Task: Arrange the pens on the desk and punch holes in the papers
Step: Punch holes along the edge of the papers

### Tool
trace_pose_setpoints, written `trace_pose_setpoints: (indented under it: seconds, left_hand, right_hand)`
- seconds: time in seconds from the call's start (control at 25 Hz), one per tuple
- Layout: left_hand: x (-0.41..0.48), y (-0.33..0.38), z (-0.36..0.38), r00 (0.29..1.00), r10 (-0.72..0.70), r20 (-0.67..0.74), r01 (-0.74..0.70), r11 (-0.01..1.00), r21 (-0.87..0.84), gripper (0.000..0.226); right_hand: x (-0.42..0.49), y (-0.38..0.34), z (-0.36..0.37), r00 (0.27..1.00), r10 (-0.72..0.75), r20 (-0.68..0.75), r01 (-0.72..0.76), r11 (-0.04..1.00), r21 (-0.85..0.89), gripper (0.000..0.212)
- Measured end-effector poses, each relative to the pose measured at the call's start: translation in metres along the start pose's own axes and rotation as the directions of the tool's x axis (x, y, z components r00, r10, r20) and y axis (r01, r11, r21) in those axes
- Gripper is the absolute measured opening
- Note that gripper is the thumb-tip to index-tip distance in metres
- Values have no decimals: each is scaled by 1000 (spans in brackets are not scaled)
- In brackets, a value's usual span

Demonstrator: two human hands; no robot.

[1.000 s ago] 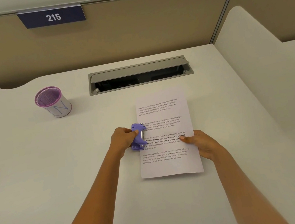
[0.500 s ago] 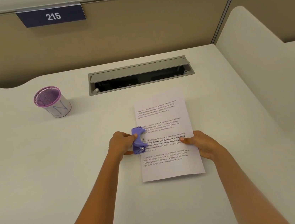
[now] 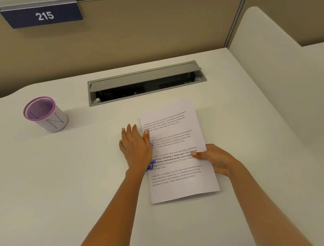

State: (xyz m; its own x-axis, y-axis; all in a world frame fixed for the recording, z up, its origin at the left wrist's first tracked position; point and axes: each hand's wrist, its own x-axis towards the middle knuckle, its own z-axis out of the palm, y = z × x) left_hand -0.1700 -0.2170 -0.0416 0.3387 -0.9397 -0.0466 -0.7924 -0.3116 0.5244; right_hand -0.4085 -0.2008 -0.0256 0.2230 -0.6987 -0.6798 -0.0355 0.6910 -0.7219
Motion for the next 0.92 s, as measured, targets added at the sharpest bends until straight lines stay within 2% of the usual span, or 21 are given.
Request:
trace_pose_setpoints:
  seconds: [0.56,0.8,0.92]
  left_hand:
    - [2,-8,18,999,-4,-49,10,992,126,57]
    - [3,-14,23,999,-22,-44,28,989,145,59]
    - [3,-16,23,998,-48,-42,53,992,113,60]
  right_hand:
    - [5,3,0,1000,31,-1,-31,999,-11,34]
    - [6,-4,4,1000,-13,28,14,999,-52,33]
    - [7,-11,9,1000,8,14,-6,995,-104,43]
